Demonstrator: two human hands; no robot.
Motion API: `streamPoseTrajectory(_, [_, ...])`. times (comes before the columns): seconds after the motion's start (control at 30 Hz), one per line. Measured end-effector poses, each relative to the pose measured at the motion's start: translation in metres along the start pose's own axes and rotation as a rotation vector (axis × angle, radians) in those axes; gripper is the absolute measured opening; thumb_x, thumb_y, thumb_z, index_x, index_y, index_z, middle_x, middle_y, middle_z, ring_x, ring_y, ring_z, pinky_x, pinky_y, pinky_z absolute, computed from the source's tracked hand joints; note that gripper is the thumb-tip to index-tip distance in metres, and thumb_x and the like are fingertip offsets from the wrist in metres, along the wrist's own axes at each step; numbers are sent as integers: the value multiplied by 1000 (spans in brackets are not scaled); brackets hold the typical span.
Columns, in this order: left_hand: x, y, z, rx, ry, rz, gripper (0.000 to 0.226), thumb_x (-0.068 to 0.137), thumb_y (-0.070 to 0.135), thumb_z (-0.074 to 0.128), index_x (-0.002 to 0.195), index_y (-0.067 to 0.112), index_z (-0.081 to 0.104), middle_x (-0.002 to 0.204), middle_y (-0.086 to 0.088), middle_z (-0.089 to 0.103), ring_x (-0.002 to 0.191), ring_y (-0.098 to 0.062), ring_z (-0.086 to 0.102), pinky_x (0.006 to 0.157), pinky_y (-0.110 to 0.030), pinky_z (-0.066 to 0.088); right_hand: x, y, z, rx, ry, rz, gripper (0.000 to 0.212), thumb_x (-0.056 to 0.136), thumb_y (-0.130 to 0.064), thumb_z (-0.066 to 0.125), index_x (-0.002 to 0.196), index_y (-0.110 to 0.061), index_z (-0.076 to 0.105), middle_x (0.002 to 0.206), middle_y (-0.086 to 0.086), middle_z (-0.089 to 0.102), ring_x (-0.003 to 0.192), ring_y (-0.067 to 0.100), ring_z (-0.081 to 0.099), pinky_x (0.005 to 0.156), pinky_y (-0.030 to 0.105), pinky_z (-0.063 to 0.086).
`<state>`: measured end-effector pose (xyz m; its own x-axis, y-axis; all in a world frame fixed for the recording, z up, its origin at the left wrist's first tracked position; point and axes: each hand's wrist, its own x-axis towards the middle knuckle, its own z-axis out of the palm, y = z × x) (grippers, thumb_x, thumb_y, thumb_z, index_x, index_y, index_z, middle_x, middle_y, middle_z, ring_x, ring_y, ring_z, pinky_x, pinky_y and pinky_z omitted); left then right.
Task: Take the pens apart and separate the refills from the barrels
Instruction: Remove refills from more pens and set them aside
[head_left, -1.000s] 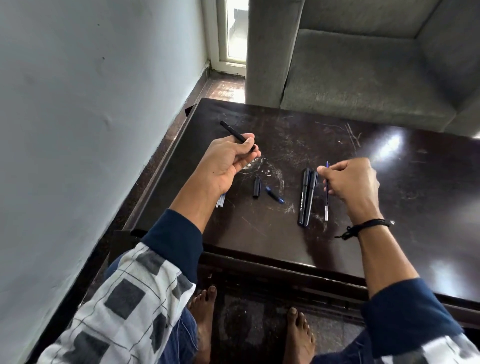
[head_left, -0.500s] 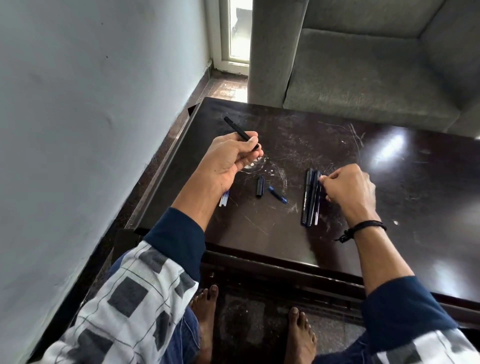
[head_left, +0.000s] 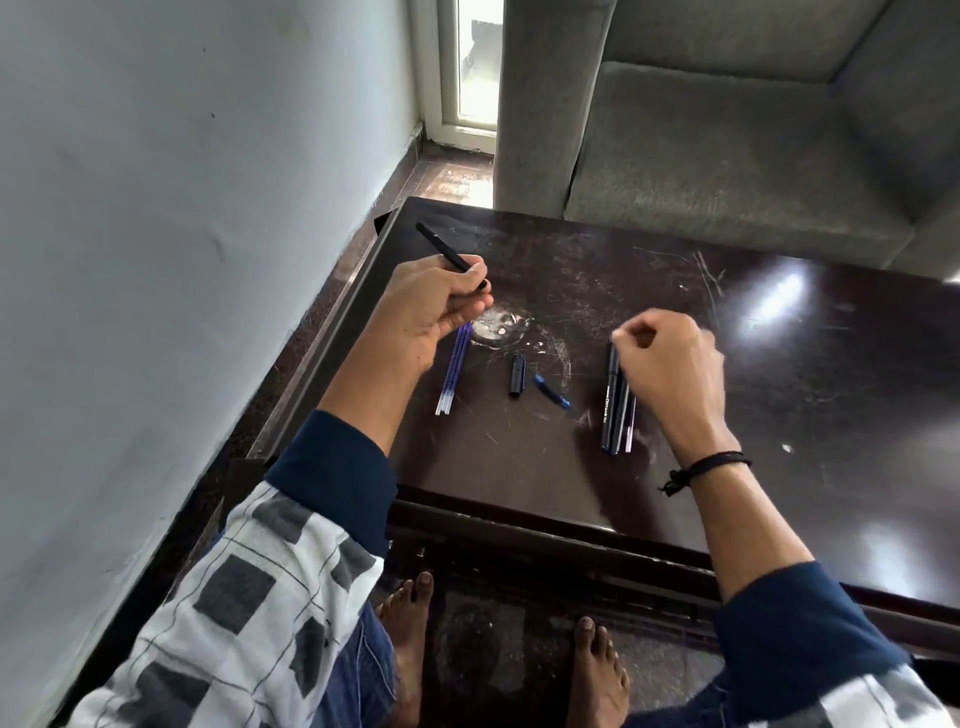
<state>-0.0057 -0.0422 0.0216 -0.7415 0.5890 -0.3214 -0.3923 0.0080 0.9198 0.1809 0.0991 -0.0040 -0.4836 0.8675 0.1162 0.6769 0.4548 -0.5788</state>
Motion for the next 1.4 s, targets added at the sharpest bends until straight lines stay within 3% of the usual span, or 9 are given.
streamPoseTrajectory(0.1, [3,7,-11,32,72,-1,4,89,9,73,88,13,73,79,-7,75,74,-18,73,74,-25,61,-16,-23,16,95,-73,-203,11,91,-28,67,90,-22,76,86,-6,75,83,14,69,75,28,51])
streamPoseTrajectory(0.2, [5,14,-21,64,121,22,3,89,11,74,88,14,72,79,-6,74,73,-17,72,75,-26,60,-38,-33,38,52,-165,-474,10,92,-27,67,94,-21,75,92,-4,73,88,20,69,77,37,56])
streamPoseTrajectory(0.37, [8,22,-36,242,213,127,8,89,18,74,96,17,73,82,-2,75,72,-13,70,66,-20,57,-65,-44,63,-68,-376,-719,27,99,-28,58,122,-22,71,106,-2,64,102,24,64,84,40,55])
streamPoseTrajectory(0.6, [7,20,-39,261,185,126,15,89,19,74,104,15,75,87,-2,77,77,-13,73,65,-19,58,-71,-42,69,-153,-426,-786,37,102,-27,56,139,-28,61,115,0,56,101,25,57,83,37,51])
streamPoseTrajectory(0.87, [6,18,-32,257,166,126,12,89,16,74,101,15,75,85,-2,77,76,-14,72,66,-20,57,-67,-41,69,-119,-365,-724,12,97,-19,57,107,-16,64,101,1,58,91,26,63,72,43,53])
streamPoseTrajectory(0.97, [6,17,-31,267,162,130,11,89,16,73,100,16,75,85,-2,77,77,-14,72,68,-21,57,-66,-38,74,-138,-336,-741,20,96,-10,58,112,-19,66,98,1,57,86,27,62,65,45,54])
streamPoseTrajectory(1.2, [6,15,-28,265,142,115,12,88,15,73,100,16,75,83,-1,76,73,-11,70,64,-19,55,-62,-34,82,-137,-325,-738,15,92,-4,65,95,-19,66,96,0,49,78,25,56,56,42,51])
streamPoseTrajectory(1.4, [4,15,-26,271,139,123,16,89,14,73,105,13,75,84,-2,76,73,-11,71,67,-20,56,-64,-34,79,-161,-369,-833,27,89,3,60,99,-22,56,111,-1,44,83,20,48,54,40,52])
